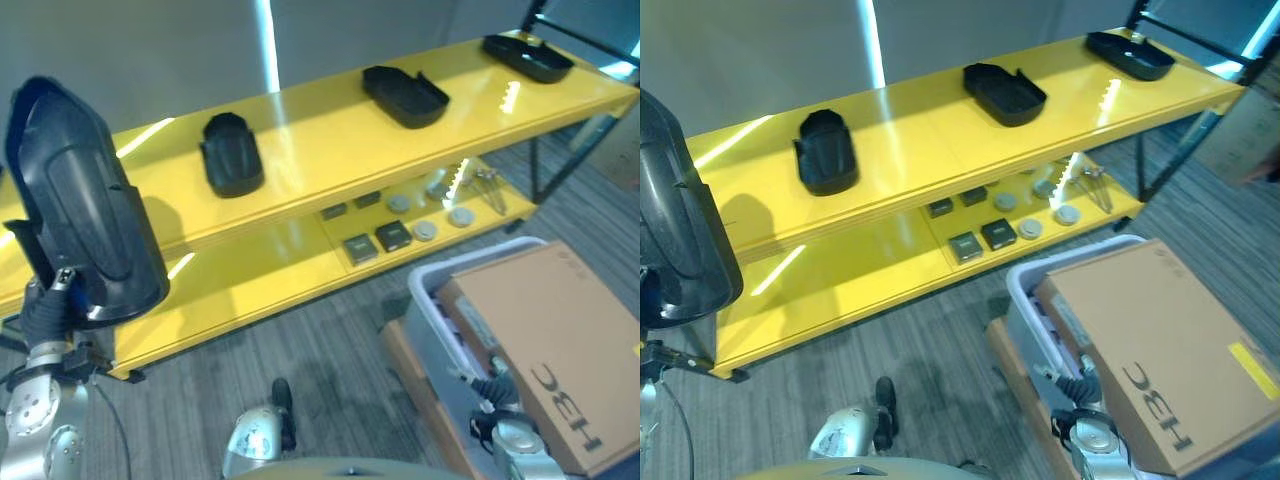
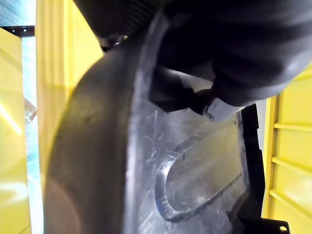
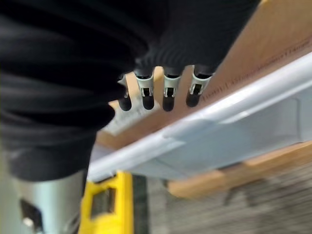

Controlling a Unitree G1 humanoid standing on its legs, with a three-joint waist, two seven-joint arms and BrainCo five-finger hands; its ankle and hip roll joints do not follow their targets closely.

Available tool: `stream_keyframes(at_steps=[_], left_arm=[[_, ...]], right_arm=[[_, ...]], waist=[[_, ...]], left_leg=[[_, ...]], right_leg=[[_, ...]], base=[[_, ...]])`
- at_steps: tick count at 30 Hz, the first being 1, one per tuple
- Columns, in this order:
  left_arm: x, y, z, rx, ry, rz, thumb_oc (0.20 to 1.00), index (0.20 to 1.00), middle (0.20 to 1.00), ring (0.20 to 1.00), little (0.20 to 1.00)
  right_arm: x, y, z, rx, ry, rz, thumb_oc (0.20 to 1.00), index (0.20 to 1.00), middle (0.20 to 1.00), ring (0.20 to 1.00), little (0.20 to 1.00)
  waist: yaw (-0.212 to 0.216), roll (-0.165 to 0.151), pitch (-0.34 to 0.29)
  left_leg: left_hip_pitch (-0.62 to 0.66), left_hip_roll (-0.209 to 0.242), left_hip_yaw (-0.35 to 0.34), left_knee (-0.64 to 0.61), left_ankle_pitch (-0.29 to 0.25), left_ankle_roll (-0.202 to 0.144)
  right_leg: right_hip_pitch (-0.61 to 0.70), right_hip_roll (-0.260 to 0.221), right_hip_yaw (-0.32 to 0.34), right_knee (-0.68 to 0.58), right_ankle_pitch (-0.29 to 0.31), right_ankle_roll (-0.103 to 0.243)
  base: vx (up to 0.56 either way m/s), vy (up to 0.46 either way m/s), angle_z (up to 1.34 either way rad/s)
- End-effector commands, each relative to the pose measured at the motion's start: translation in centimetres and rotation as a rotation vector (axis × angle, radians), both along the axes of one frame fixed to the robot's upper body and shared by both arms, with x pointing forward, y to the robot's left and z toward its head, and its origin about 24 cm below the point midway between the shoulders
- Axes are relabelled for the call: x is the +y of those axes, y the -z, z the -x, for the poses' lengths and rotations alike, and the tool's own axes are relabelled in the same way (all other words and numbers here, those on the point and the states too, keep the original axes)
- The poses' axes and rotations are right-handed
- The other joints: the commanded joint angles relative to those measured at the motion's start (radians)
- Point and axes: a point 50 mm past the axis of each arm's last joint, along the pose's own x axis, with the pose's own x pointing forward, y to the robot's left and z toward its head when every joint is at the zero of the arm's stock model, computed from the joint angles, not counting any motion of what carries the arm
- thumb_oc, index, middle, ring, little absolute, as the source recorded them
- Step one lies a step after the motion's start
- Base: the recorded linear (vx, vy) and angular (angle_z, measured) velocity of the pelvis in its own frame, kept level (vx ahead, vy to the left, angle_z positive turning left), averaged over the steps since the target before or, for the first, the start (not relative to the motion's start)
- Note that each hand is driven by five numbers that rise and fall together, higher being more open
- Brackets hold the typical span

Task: Move parts from the plastic box to the shelf.

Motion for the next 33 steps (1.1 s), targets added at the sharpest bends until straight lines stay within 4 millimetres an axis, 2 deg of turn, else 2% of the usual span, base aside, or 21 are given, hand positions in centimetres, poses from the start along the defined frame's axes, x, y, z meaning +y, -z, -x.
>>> stream_keyframes(at_steps=[1,5,7,8,9,10,11,12,15,16,17,18,19,20,22,23,24,29,31,32,33], left_arm=[[0.6,-4.0,-0.3,-0.226,-0.002,-0.080,0.200,0.200,0.200,0.200,0.200],[0.4,-4.5,-1.0,-0.247,0.033,-0.090,0.200,0.200,0.200,0.200,0.200],[0.0,-4.7,-2.0,-0.244,0.072,-0.078,0.200,0.200,0.200,0.200,0.200],[-0.6,-4.8,-3.0,-0.235,0.101,-0.086,0.200,0.200,0.200,0.200,0.200],[-1.4,-4.9,-3.9,-0.228,0.133,-0.093,0.200,0.200,0.200,0.200,0.200],[-1.6,-5.0,-4.0,-0.227,0.138,-0.093,0.200,0.200,0.200,0.200,0.200],[-2.0,-5.0,-4.3,-0.225,0.145,-0.092,0.200,0.200,0.200,0.200,0.200],[-2.3,-5.1,-4.7,-0.226,0.143,-0.087,0.200,0.200,0.200,0.200,0.200],[-3.4,-5.3,-5.7,-0.241,0.154,-0.084,0.200,0.200,0.200,0.200,0.200],[-3.9,-5.4,-6.0,-0.244,0.158,-0.085,0.200,0.200,0.200,0.200,0.200],[-4.7,-5.0,-6.3,-0.240,0.161,-0.084,0.200,0.200,0.200,0.200,0.200],[-4.7,-5.0,-6.4,-0.240,0.161,-0.084,0.200,0.200,0.200,0.200,0.200],[-4.6,-4.6,-6.2,-0.232,0.158,-0.085,0.200,0.200,0.200,0.200,0.200],[-4.5,-4.4,-5.7,-0.225,0.155,-0.090,0.200,0.200,0.200,0.200,0.200],[-4.5,-4.3,-5.4,-0.210,0.162,-0.078,0.200,0.200,0.200,0.200,0.200],[-4.5,-4.3,-5.4,-0.209,0.163,-0.077,0.200,0.200,0.200,0.200,0.200],[-4.9,-4.2,-5.6,-0.180,0.177,-0.062,0.200,0.200,0.200,0.200,0.200],[-5.2,-3.9,-5.5,-0.150,0.183,-0.034,0.200,0.200,0.200,0.200,0.200],[-5.3,-3.8,-5.5,-0.145,0.191,-0.010,0.200,0.200,0.200,0.200,0.200],[-5.7,-3.7,-5.8,-0.140,0.221,0.015,0.200,0.200,0.200,0.200,0.200],[-5.9,-3.6,-6.0,-0.140,0.234,0.022,0.200,0.200,0.200,0.200,0.200]], right_arm=[[2.5,4.2,4.6,0.307,0.014,-0.092,1.000,1.000,1.000,1.000,1.000],[3.7,6.3,8.5,0.541,0.096,-0.183,1.000,1.000,1.000,1.000,1.000],[4.3,6.8,10.0,0.584,0.229,-0.276,1.000,1.000,1.000,1.000,1.000],[4.3,6.9,10.6,0.597,0.358,-0.339,1.000,1.000,1.000,1.000,1.000],[4.0,6.9,10.5,0.561,0.449,-0.407,1.000,1.000,1.000,1.000,1.000],[3.9,6.9,10.5,0.556,0.456,-0.409,1.000,1.000,1.000,1.000,1.000],[3.7,6.8,10.1,0.541,0.458,-0.406,1.000,1.000,1.000,1.000,1.000],[3.4,6.7,9.7,0.536,0.441,-0.409,1.000,1.000,1.000,1.000,1.000],[3.5,6.8,10.0,0.515,0.450,-0.432,1.000,1.000,1.000,1.000,1.000],[3.4,6.8,10.0,0.512,0.441,-0.426,1.000,1.000,1.000,1.000,1.000],[3.5,6.8,10.2,0.527,0.420,-0.415,1.000,1.000,1.000,1.000,1.000],[3.5,6.8,10.2,0.530,0.417,-0.416,1.000,1.000,1.000,1.000,1.000],[3.6,6.9,10.4,0.543,0.406,-0.410,1.000,1.000,1.000,1.000,1.000],[3.8,6.9,10.6,0.556,0.392,-0.402,1.000,1.000,1.000,1.000,1.000],[3.5,6.8,11.0,0.577,0.365,-0.394,1.000,1.000,1.000,1.000,1.000],[3.4,6.8,11.0,0.579,0.362,-0.393,1.000,1.000,1.000,1.000,1.000],[3.2,6.8,11.5,0.599,0.355,-0.389,1.000,1.000,1.000,1.000,1.000],[3.4,6.9,11.6,0.629,0.299,-0.384,1.000,1.000,1.000,1.000,1.000],[3.4,6.9,11.6,0.641,0.264,-0.394,1.000,1.000,1.000,1.000,1.000],[3.5,6.9,11.7,0.627,0.283,-0.401,1.000,1.000,1.000,1.000,1.000],[3.6,6.9,11.7,0.621,0.301,-0.404,1.000,1.000,1.000,1.000,1.000]], waist=[[0.029,-0.046,-0.003],[0.069,-0.043,-0.015],[0.075,-0.042,-0.022],[0.069,-0.039,-0.026],[0.048,-0.034,-0.024],[0.044,-0.033,-0.022],[0.021,-0.026,-0.014],[-0.003,-0.018,-0.003],[-0.055,-0.003,0.023],[-0.074,-0.013,0.030],[-0.107,-0.034,0.039],[-0.107,-0.034,0.037],[-0.114,-0.039,0.042],[-0.108,-0.040,0.043],[-0.101,-0.044,0.033],[-0.102,-0.043,0.033],[-0.100,-0.051,0.010],[-0.093,-0.064,-0.017],[-0.095,-0.072,-0.012],[-0.107,-0.079,0.000],[-0.113,-0.077,0.003]], left_leg=[[-0.054,-0.052,-0.080,-0.029,0.079,-0.036],[-0.009,-0.093,-0.131,-0.045,0.034,0.009],[0.014,-0.120,-0.139,-0.052,0.015,0.041],[0.032,-0.143,-0.148,-0.052,-0.005,0.070],[0.061,-0.173,-0.164,-0.054,-0.035,0.106],[0.066,-0.178,-0.168,-0.056,-0.040,0.112],[0.090,-0.189,-0.187,-0.067,-0.049,0.128],[0.107,-0.192,-0.207,-0.082,-0.052,0.131],[0.141,-0.174,-0.245,-0.109,-0.028,0.111],[0.152,-0.174,-0.267,-0.118,-0.026,0.100],[0.156,-0.185,-0.314,-0.088,-0.044,0.101],[0.150,-0.185,-0.315,-0.084,-0.045,0.101],[0.156,-0.184,-0.309,-0.076,-0.056,0.107],[0.172,-0.176,-0.291,-0.089,-0.062,0.106],[0.192,-0.169,-0.288,-0.118,-0.055,0.091],[0.194,-0.168,-0.289,-0.119,-0.054,0.090],[0.192,-0.163,-0.289,-0.117,-0.047,0.075],[0.173,-0.148,-0.263,-0.074,-0.057,0.049],[0.143,-0.137,-0.223,0.005,-0.080,0.034],[0.095,-0.097,-0.147,0.090,-0.090,0.012],[0.092,-0.070,-0.130,0.108,-0.098,0.000]], right_leg=[[-0.025,0.068,0.117,-0.068,0.061,0.012],[-0.011,0.037,0.118,0.036,-0.001,0.025],[-0.023,-0.007,0.114,0.152,-0.001,0.056],[-0.047,-0.051,0.120,0.284,0.023,0.074],[-0.104,-0.088,0.170,0.464,0.070,0.092],[-0.117,-0.093,0.183,0.497,0.077,0.096],[-0.170,-0.089,0.243,0.582,0.101,0.099],[-0.231,-0.060,0.304,0.601,0.104,0.093],[-0.307,0.023,0.350,0.446,0.136,0.067],[-0.306,0.054,0.372,0.289,0.151,0.070],[-0.322,0.102,0.447,0.121,0.213,0.084],[-0.326,0.104,0.450,0.114,0.220,0.084],[-0.357,0.099,0.464,0.135,0.284,0.096],[-0.364,0.081,0.439,0.142,0.294,0.103],[-0.325,0.073,0.403,0.067,0.263,0.095],[-0.321,0.074,0.401,0.063,0.262,0.094],[-0.263,0.091,0.395,-0.023,0.238,0.074],[-0.180,0.108,0.384,-0.130,0.204,0.043],[-0.156,0.102,0.375,-0.153,0.196,0.034],[-0.141,0.087,0.353,-0.163,0.197,0.029],[-0.129,0.086,0.350,-0.163,0.184,0.032]], base=[[0.22,0.159,0.65],[0.19,0.165,0.34],[0.24,0.253,0.22],[0.33,0.369,0.74],[0.26,0.312,0.80],[0.20,0.252,0.68],[0.08,0.114,0.47],[0.06,0.072,0.51],[-0.04,-0.112,0.76],[0.10,-0.233,0.68],[0.09,-0.205,0.61],[0.11,-0.141,0.72],[0.10,-0.058,0.69],[0.15,-0.099,0.52],[0.13,-0.108,-0.07],[0.19,-0.176,-0.19],[0.16,-0.149,0.05],[0.15,-0.156,0.20],[0.04,-0.120,0.06],[0.02,-0.093,0.03],[-0.04,-0.095,0.16]])
